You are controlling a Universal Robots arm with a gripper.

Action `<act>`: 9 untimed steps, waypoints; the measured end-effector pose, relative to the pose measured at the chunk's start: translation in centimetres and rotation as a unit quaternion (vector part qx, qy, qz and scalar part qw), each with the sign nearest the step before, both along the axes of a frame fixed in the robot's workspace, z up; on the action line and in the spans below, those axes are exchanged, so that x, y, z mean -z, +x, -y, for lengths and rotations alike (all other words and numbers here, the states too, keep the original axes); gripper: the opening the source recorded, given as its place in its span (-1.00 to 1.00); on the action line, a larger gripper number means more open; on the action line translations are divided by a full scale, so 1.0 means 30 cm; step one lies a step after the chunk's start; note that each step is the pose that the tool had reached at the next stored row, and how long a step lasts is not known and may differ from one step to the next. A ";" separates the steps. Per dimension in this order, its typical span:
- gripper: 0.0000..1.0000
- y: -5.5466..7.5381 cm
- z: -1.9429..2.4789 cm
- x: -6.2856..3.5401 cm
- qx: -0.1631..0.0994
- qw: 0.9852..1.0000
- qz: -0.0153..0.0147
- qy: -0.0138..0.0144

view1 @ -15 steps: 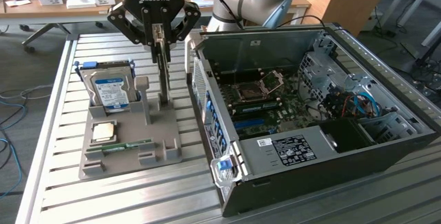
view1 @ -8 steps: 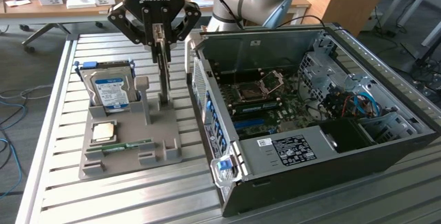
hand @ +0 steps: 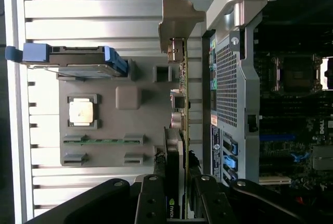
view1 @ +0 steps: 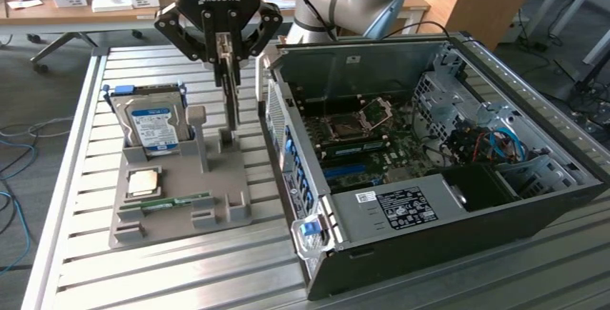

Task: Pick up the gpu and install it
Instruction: 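Pick up the gpu and move the gpu toward the slot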

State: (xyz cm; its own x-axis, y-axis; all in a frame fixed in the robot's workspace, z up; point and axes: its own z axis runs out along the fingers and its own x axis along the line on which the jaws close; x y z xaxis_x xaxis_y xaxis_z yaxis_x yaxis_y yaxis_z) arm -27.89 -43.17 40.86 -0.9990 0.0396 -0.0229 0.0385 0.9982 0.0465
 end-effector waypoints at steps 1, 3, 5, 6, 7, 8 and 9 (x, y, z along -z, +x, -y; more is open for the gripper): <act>-0.47 0.003 0.000 0.000 0.000 1.000 0.000 0.000; -0.47 0.010 0.000 0.000 0.000 1.000 0.000 0.000; -0.47 0.018 0.000 0.000 0.000 1.000 0.000 0.000; -0.47 0.022 -0.001 0.000 0.000 1.000 0.000 0.000; -0.47 0.026 -0.001 0.000 0.000 1.000 0.000 0.000; -0.47 0.031 -0.001 0.000 0.000 1.000 0.000 0.000; -0.47 0.035 -0.001 0.000 0.000 1.000 0.000 0.000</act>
